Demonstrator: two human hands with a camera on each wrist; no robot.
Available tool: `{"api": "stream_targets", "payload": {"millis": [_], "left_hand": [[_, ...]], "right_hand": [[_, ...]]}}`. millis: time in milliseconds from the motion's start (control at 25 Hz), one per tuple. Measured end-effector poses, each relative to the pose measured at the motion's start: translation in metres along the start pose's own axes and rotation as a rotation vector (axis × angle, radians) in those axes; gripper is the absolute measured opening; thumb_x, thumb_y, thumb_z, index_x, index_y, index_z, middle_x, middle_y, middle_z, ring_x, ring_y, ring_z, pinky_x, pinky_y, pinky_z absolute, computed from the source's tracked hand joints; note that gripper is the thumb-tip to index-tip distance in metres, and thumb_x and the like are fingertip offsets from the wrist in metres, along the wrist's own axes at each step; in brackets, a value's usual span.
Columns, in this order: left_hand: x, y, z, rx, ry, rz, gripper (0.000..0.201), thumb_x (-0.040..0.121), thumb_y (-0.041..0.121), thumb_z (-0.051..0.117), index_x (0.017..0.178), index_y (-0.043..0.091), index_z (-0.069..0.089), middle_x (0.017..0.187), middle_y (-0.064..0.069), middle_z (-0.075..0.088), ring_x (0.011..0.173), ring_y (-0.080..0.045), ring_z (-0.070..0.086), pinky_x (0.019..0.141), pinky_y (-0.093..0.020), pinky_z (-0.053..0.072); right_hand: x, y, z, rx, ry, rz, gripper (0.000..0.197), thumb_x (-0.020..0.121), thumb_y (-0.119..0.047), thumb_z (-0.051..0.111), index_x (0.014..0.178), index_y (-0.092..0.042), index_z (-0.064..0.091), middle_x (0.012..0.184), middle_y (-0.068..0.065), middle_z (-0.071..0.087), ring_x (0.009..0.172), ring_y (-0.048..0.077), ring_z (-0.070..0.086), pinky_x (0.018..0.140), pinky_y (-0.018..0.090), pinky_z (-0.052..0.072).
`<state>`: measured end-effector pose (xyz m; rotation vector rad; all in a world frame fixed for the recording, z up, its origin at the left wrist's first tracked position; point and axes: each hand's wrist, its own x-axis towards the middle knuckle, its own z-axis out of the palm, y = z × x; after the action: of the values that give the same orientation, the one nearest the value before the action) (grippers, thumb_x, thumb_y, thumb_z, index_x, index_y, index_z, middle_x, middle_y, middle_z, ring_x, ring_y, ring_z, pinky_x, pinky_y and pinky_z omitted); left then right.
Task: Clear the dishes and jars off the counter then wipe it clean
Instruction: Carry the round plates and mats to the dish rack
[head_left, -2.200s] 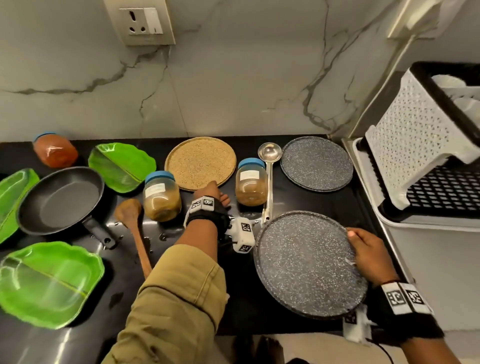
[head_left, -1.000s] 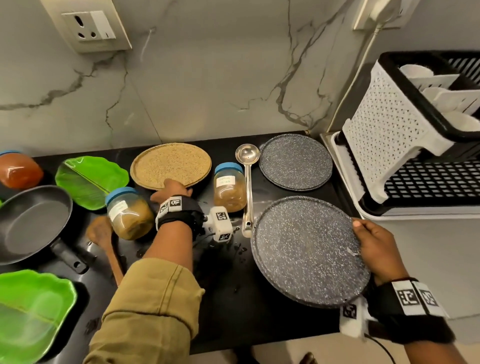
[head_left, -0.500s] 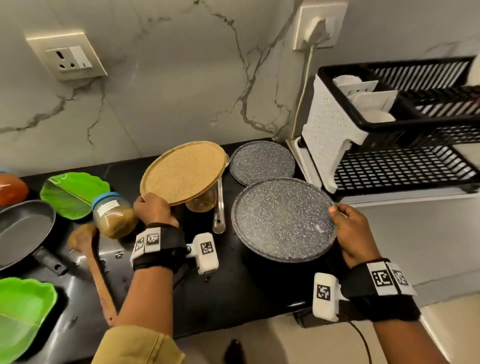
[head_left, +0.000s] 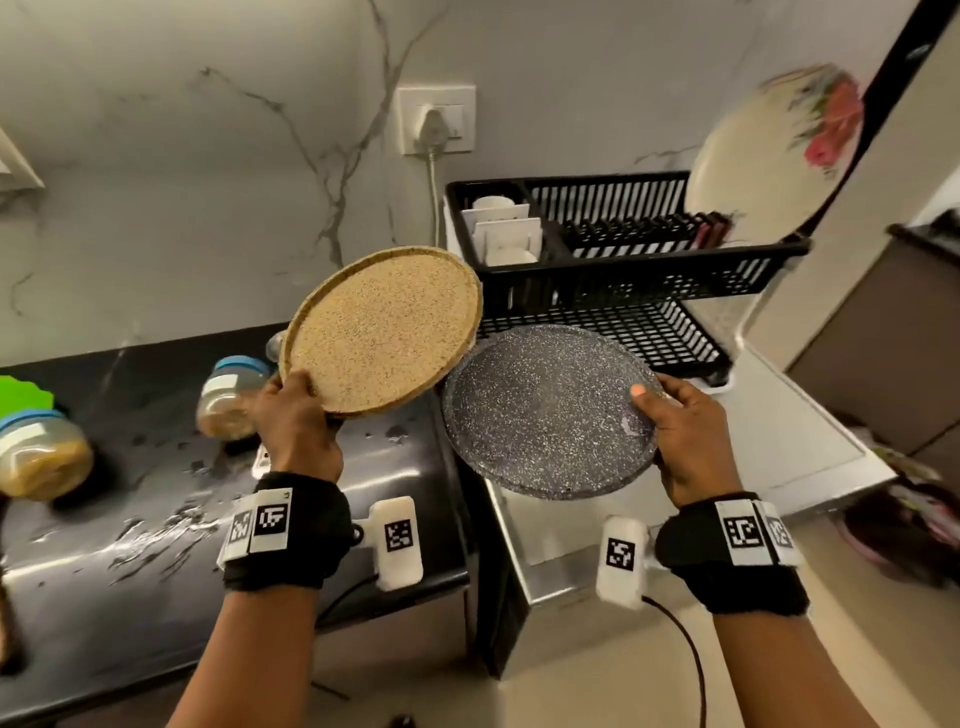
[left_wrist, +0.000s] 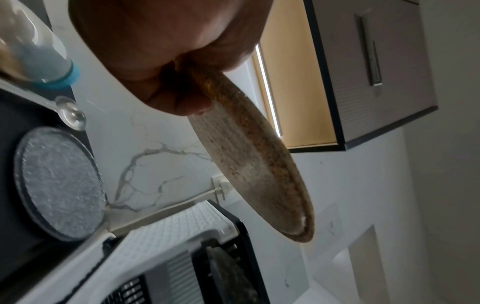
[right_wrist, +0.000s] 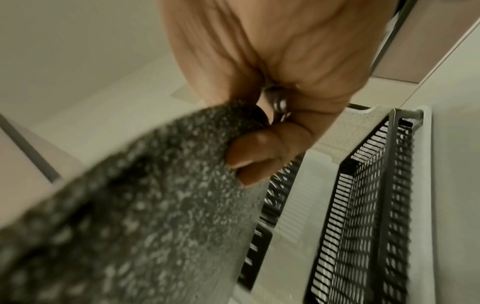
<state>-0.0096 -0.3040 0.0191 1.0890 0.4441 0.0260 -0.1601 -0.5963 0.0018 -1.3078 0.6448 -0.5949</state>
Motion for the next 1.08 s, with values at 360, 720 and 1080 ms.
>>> {"api": "stream_targets", "payload": {"millis": [360,720,1080], "left_hand": [[-0.007,-0.027,0.116,0.023,-0.146,0.097,0.016,0.099,0.016,0.047,0.107,0.016,0.061,0.105,-0.007,0.065,0.089,-0.017,0.063,0.059,-0.030,0.054],[0.004,-0.038,0.215,0.094,-0.312,0.314,0.025,0.093,0.019,0.050,0.109,0.009,0.067,0.094,-0.004,0.068,0.086,-0.019,0.063,0.066,-0.029,0.053],[-0.012,-0.044,0.258,0.087,-0.304,0.385,0.023,0.095,0.021,0.047,0.102,0.017,0.069,0.093,-0.005,0.069,0.085,-0.022,0.062,0.074,-0.038,0.051]], "right_hand": [[0.080,-0.093,-0.071,0.063,0.245,-0.134,0.026,0.083,-0.003,0.069,0.109,0.002,0.067,0.091,0.011,0.072,0.074,0.020,0.070,0.072,0.034,0.059],[0.218,-0.207,-0.082,-0.557,0.614,-0.562,0.039,0.076,-0.024,0.060,0.109,-0.005,0.069,0.097,0.011,0.069,0.090,0.025,0.063,0.074,0.031,0.046],[0.292,-0.193,-0.061,-1.052,0.483,-0.729,0.033,0.097,-0.015,0.041,0.130,-0.012,0.047,0.109,0.022,0.065,0.094,0.044,0.062,0.071,0.044,0.048]]}}
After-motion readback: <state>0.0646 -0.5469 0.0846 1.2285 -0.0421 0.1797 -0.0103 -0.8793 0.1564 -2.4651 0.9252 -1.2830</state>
